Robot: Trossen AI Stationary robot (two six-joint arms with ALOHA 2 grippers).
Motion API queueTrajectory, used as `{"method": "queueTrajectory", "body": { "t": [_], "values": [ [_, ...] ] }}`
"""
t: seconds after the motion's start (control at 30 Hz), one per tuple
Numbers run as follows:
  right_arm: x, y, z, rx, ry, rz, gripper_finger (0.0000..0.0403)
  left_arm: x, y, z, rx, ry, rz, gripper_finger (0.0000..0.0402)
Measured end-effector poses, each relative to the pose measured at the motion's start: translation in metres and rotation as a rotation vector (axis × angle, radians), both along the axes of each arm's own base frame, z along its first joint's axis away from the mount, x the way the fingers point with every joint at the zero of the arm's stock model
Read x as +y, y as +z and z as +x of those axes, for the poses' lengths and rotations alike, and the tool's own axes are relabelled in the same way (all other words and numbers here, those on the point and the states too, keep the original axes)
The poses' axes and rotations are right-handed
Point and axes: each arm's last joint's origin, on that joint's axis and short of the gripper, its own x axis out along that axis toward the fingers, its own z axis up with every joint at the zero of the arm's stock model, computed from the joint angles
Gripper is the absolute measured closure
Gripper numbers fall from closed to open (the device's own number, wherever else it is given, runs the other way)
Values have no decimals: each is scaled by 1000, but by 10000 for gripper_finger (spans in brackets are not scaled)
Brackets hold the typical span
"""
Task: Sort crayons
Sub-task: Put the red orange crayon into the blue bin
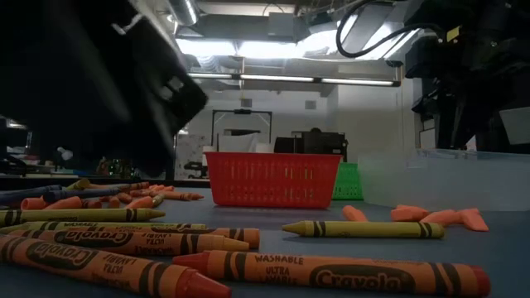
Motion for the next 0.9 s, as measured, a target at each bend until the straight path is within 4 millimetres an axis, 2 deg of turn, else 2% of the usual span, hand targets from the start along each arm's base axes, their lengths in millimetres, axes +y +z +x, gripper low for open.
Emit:
{"method": "queueTrajectory", "body": {
  "t": [0.3,0.9],
  "values": [
    [0,0,0,0,0,0,258,-1,-9,-10,83,7,92,317],
    [0,0,0,1,-1,0,258,5,-15,-14,123,70,199,318]
  ]
}}
